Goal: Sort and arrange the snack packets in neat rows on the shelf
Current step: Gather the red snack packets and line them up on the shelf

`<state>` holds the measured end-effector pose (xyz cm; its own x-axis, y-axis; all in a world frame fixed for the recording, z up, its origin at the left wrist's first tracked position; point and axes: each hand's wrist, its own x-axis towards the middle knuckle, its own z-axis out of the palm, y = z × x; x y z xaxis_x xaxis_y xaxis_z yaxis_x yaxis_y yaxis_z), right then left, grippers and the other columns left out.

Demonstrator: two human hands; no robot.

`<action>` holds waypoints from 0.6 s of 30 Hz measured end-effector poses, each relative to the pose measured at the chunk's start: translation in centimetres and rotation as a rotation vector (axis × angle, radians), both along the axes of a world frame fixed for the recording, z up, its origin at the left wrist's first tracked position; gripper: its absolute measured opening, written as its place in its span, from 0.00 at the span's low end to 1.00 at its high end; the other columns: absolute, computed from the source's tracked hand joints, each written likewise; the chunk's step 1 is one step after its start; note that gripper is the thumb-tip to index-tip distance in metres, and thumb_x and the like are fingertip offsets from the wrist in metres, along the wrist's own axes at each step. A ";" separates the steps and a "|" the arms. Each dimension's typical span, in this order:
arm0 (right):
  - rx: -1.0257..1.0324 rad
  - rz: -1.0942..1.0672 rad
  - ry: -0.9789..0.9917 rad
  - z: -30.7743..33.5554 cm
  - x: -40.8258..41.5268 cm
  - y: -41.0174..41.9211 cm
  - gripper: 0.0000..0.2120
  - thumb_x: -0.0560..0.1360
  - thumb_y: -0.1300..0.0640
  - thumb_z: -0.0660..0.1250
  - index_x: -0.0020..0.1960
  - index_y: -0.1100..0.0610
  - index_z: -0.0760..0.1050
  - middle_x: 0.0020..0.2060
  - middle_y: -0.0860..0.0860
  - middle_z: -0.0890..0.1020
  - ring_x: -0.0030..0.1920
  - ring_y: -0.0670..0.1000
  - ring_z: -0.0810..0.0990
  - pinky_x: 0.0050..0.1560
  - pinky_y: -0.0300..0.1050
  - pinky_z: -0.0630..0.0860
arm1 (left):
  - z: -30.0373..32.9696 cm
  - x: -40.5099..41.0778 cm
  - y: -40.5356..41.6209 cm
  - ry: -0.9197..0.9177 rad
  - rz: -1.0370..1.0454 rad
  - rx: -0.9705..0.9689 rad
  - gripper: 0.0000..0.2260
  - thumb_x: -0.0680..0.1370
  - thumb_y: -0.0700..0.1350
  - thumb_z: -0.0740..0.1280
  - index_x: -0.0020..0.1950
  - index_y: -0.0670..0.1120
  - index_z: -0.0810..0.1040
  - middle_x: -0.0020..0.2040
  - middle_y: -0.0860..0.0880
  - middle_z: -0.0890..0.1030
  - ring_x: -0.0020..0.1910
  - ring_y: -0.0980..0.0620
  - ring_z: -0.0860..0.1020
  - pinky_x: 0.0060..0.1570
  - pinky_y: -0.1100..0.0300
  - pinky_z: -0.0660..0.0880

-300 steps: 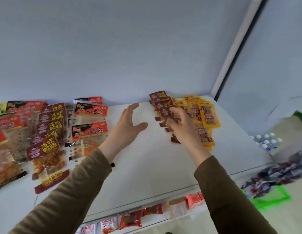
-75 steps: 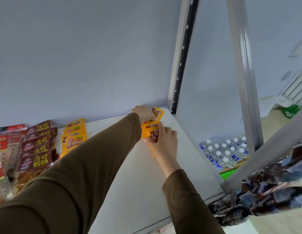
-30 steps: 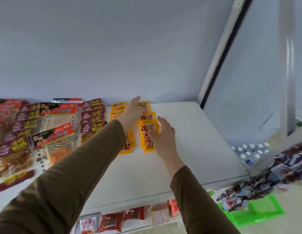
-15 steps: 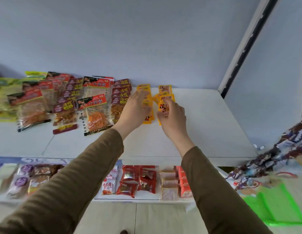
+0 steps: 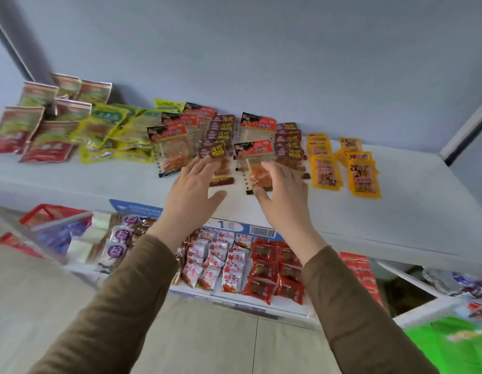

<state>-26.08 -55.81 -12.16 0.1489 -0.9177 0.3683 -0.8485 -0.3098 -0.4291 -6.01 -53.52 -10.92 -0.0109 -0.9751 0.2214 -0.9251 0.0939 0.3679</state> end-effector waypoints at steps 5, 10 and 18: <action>0.014 0.054 -0.012 0.3 10.4 2.5 0.25 0.81 0.47 0.66 0.76 0.49 0.65 0.74 0.47 0.69 0.75 0.54 0.63 0.75 0.57 0.61 | -0.1 10.7 3.1 0.007 0.059 0.030 0.31 0.81 0.54 0.68 0.81 0.50 0.62 0.82 0.49 0.62 0.81 0.46 0.57 0.79 0.48 0.57; 0.028 0.110 -0.014 0.7 17.2 3.2 0.26 0.80 0.47 0.66 0.76 0.49 0.65 0.73 0.46 0.70 0.75 0.51 0.63 0.73 0.54 0.61 | -0.2 17.4 4.0 0.079 0.094 0.060 0.31 0.81 0.54 0.68 0.82 0.51 0.61 0.83 0.49 0.60 0.82 0.46 0.56 0.79 0.48 0.55; 0.009 0.186 -0.068 -0.1 25.4 0.4 0.24 0.80 0.49 0.66 0.74 0.49 0.66 0.70 0.46 0.72 0.72 0.51 0.65 0.70 0.53 0.64 | -1.0 24.8 3.3 0.072 0.175 0.081 0.31 0.81 0.55 0.68 0.82 0.51 0.61 0.82 0.48 0.61 0.82 0.46 0.56 0.79 0.48 0.55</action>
<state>-0.63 -55.37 -12.27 0.2908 -0.8800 0.3756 -0.7459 -0.4543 -0.4870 18.79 -50.20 -11.90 0.1729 -0.9755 0.1363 -0.8956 -0.0981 0.4339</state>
